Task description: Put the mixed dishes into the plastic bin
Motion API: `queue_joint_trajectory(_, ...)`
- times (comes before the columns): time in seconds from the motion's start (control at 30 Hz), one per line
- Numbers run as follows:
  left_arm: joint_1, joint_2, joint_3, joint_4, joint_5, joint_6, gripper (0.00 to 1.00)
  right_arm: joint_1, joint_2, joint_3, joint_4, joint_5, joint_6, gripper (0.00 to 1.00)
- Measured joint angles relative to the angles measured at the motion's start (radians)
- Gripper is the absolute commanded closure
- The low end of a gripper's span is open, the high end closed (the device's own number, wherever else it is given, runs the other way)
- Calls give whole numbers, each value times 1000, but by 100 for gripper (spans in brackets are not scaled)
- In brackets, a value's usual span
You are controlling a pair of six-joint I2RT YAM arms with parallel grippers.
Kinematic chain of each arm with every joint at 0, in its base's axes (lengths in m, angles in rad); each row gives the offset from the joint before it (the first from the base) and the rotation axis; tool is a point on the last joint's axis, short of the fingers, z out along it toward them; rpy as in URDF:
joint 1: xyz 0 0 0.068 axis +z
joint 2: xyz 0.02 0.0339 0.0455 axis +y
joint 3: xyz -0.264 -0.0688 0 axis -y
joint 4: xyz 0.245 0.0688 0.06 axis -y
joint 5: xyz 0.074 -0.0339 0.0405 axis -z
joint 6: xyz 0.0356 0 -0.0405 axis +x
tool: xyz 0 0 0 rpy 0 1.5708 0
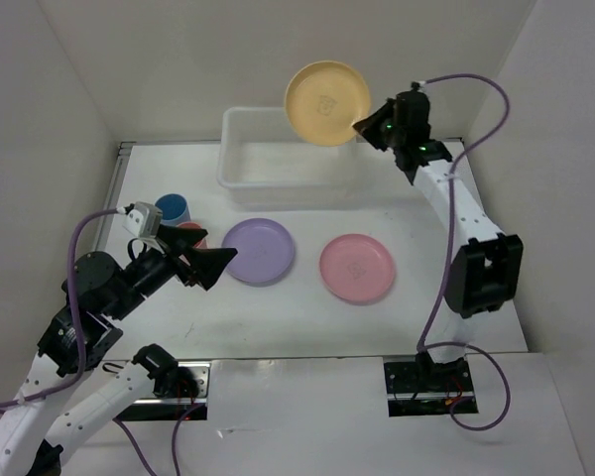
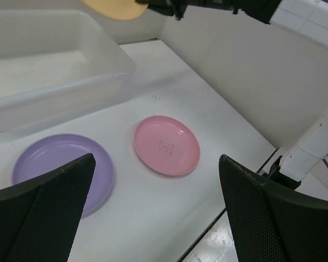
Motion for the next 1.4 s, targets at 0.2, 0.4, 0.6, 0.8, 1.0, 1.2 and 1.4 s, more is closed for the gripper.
queue_joint_trajectory(0.2,0,-26,0,-27,-26,18,0,121,270,179,-62,-15,-12,100)
queue_joint_trajectory(0.4,0,-26,0,-50,-45,22,0,163,438,289,-121,-8,-32,100)
queue_joint_trajectory(0.6,0,-26,0,-57,-51,22,0,178,583,434,-190,29,-53,100)
queue_joint_trajectory(0.8,0,-26,0,-66,-51,23,0,194,771,658,-275,68,-69,100)
queue_joint_trajectory(1.0,0,-33,0,-88,-61,26,0,203,982,980,-439,89,-74,100)
queue_joint_trajectory(1.2,0,-35,0,-93,-66,26,0,206,1183,1349,-595,101,-63,98)
queue_joint_trajectory(1.4,0,-38,0,-100,-66,26,0,209,1239,1438,-660,107,-57,79)
